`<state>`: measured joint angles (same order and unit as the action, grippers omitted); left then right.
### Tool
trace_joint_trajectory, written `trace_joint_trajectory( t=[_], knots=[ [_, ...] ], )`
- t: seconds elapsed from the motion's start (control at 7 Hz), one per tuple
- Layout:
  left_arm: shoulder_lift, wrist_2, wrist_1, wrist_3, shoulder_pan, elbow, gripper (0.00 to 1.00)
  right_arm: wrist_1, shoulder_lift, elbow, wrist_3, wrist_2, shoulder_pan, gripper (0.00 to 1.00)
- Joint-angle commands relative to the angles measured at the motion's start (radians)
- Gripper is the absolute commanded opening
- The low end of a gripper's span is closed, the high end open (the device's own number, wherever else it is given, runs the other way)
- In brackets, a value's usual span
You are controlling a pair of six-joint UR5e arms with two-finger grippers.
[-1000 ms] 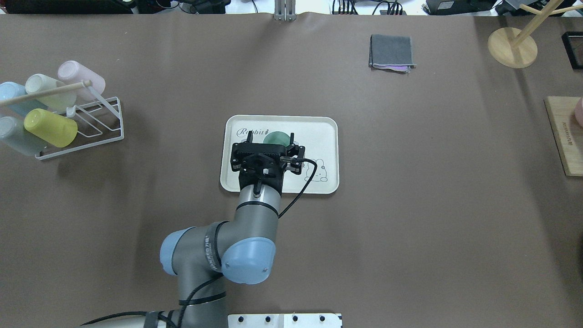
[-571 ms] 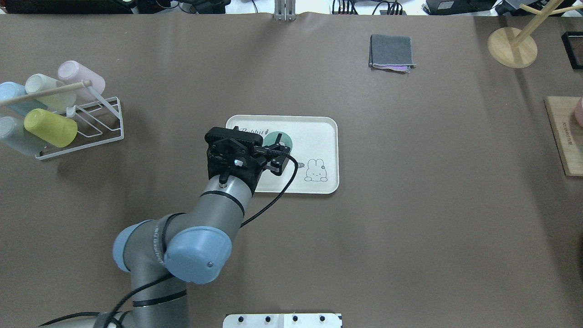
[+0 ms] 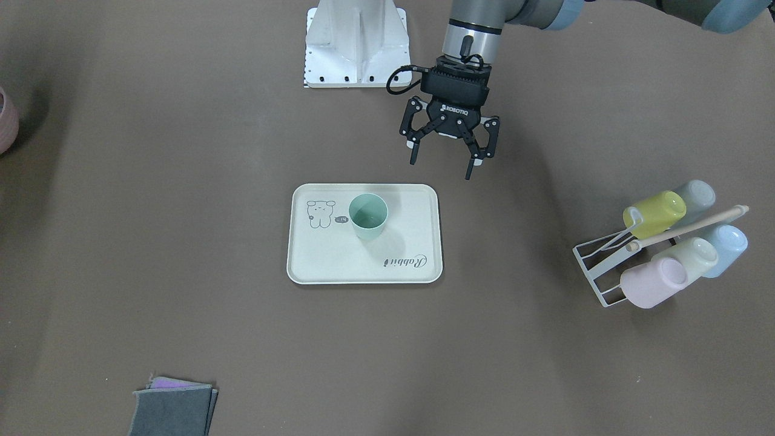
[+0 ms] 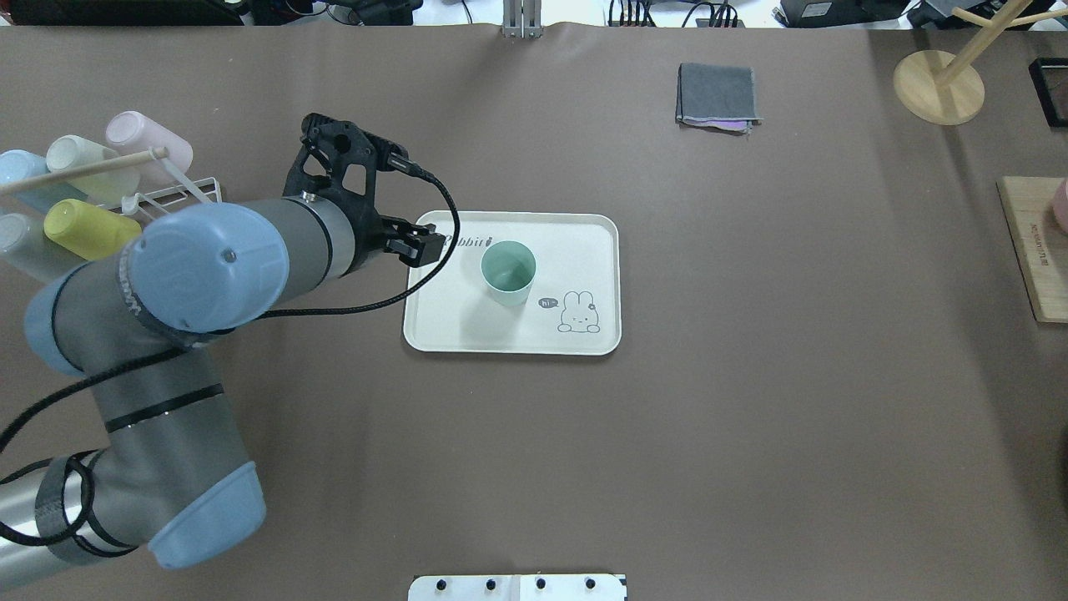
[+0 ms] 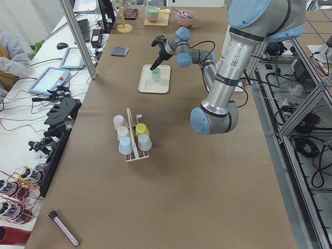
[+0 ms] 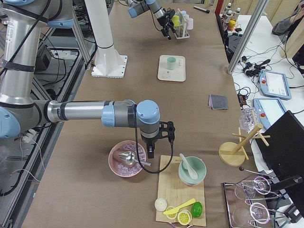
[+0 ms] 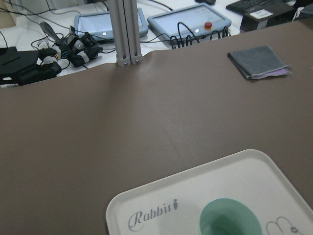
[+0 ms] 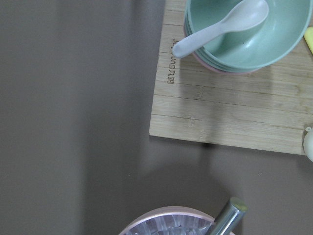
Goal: Pick up and place green cup on tray
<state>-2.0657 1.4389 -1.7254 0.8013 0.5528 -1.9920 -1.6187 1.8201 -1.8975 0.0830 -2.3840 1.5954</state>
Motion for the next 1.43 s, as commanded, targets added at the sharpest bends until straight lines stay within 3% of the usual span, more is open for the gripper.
trace_joint_trajectory(
  t=[0.0,0.29,0.57,0.86,1.0,1.29],
  knots=[
    [0.042,0.133,0.053,-0.168,0.141,0.018,0.98,-0.001,-0.002,0.0,0.0,0.0,0.0,1.0],
    [0.119,0.437,0.082,-0.374,0.405,0.041,0.98,0.0,-0.002,0.0,0.0,0.0,0.0,1.0],
    [0.198,0.639,0.182,-0.554,0.597,0.047,0.98,-0.001,-0.002,-0.002,-0.002,0.0,0.0,1.0],
    [0.296,0.744,0.32,-0.721,0.758,0.047,0.98,-0.003,-0.007,-0.002,-0.002,0.002,0.0,1.0],
    [0.346,0.75,0.346,-0.784,0.806,0.048,0.98,-0.003,-0.008,-0.002,-0.003,0.012,0.0,1.0],
    [0.519,0.901,0.334,-0.851,0.889,0.05,0.98,-0.003,-0.016,-0.002,-0.009,0.011,-0.002,1.0]
  ],
)
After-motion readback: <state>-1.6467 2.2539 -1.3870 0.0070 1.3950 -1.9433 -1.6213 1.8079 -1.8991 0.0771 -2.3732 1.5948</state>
